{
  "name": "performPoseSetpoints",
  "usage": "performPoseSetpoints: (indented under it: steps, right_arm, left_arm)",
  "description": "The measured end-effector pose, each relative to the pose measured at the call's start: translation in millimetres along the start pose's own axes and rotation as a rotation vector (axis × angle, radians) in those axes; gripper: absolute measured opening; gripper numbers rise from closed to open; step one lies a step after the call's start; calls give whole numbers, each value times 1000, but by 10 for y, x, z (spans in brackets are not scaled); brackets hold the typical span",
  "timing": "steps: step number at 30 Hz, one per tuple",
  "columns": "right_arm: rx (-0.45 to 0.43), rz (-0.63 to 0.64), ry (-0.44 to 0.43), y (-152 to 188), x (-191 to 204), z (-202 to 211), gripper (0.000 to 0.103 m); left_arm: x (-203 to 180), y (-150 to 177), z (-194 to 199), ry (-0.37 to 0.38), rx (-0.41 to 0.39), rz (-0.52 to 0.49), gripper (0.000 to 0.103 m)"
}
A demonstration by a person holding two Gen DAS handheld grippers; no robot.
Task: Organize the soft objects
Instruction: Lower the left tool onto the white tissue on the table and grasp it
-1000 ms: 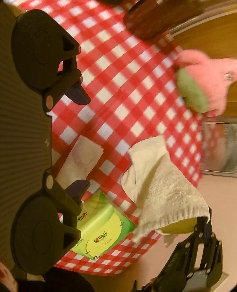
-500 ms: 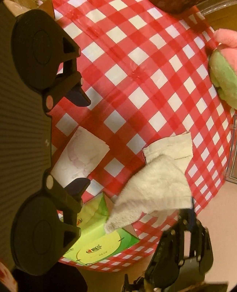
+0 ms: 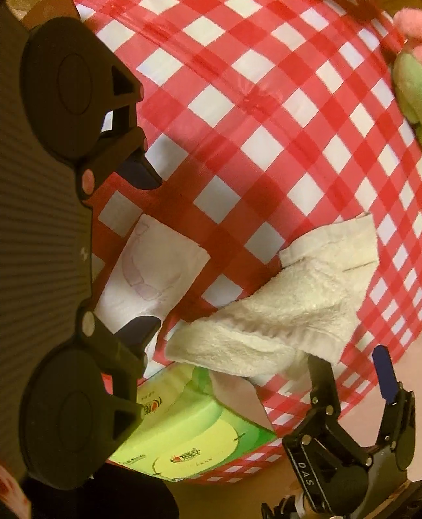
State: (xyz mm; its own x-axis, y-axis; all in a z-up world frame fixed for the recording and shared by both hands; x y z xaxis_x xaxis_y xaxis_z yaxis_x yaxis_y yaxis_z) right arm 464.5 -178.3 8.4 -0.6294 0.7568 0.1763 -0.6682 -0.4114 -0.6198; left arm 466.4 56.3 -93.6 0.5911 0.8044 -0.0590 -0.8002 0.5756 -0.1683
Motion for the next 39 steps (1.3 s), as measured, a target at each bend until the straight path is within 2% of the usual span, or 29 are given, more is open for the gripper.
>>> performPoseSetpoints:
  steps: [2,7,9,10,16,19,28,31,32,39]
  right_arm:
    - [4,-3,-3,9,-13,-26,85]
    - [2,-22,-4,41,-65,-82,85]
    - [3,-29,0,43,-88,-100,85]
    - [5,-31,-1,46,-102,-107,85]
    - [-5,-47,-11,46,-150,-107,85]
    - [1,-48,-12,52,-154,-129,85]
    - [17,-45,-52,2,-138,-182,85]
    - [44,-45,-80,-43,-130,-257,99]
    - [56,-44,-86,-50,-130,-289,99]
    - [153,77,-36,-15,19,-582,99]
  left_arm:
    - [-21,-14,-49,3,15,-3,81]
    - [-85,-55,-152,-1,56,-28,63]
    - [-103,-69,-179,-4,68,-33,61]
    - [-109,-73,-188,-6,69,-39,55]
    - [-21,-112,-148,-1,48,-2,32]
    - [38,-98,-83,12,22,23,28]
    - [255,-76,215,19,-92,95,24]
    - [316,-68,288,5,-122,141,24]
    - [365,-43,331,0,-131,156,24]
    - [530,44,425,-32,-166,220,24]
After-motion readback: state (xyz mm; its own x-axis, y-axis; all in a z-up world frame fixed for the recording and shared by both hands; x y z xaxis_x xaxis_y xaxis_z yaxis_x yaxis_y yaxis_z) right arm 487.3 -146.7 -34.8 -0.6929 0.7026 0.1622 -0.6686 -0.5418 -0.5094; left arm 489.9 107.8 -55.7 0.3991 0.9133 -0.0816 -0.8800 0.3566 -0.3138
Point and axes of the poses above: each gripper's, at about its wrist camera, not at the fingertips, and z roughly against the way its jaws point, x to its left, y to its underside, the point moved 2 cm from there along -z, roughly the way its jaws point, and after that the axes turned 13 degrees about -y, right-handed, at the moved point
